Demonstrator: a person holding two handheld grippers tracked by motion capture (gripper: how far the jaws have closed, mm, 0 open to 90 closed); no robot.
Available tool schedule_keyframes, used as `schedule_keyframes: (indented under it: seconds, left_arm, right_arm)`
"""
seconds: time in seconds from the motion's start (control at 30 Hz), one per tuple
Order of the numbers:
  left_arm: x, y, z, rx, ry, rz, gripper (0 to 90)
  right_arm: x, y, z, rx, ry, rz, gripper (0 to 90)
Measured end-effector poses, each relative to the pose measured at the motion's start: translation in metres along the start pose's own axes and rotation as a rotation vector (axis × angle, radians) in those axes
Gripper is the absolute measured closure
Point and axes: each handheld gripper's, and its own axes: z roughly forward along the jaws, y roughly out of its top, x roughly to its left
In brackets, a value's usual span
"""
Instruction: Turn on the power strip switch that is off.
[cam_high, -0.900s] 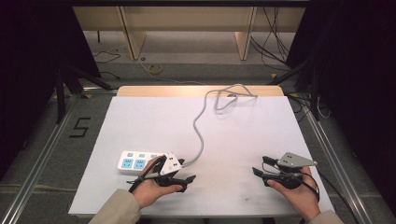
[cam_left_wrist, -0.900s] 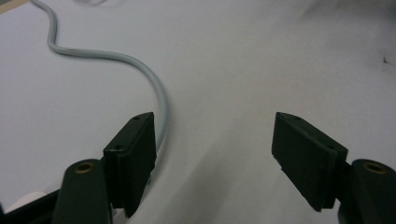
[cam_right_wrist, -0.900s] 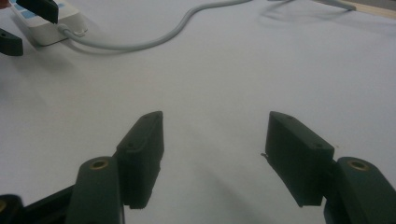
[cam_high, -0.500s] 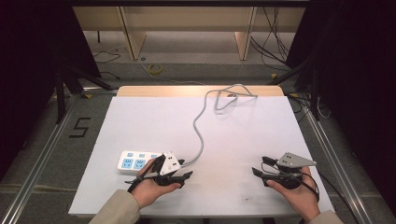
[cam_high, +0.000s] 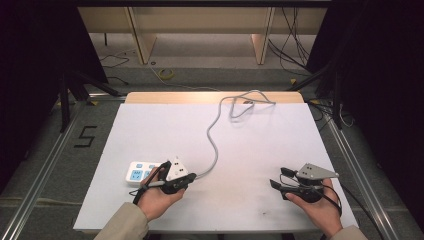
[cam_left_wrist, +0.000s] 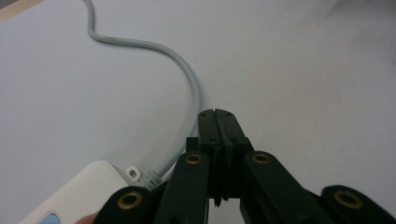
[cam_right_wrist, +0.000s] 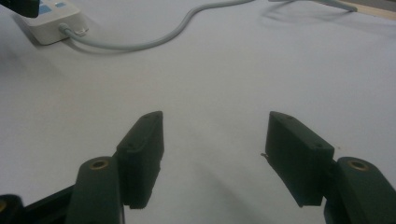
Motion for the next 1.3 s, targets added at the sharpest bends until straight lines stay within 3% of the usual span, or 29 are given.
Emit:
schedule_keyframes:
  seconds: [0.43,1.3]
  left_arm:
    - [0.006,0.003,-0.005,0.039,0.004,-0.018,89.6]
    - [0.020,0.005,-0.015,0.073,0.062,-0.055,89.7]
  right_arm:
    - [0.000,0.000,0.000,-0.001,0.000,-0.004,38.1]
    - [0.001,0.000,0.000,0.003,0.002,-0.005,38.1]
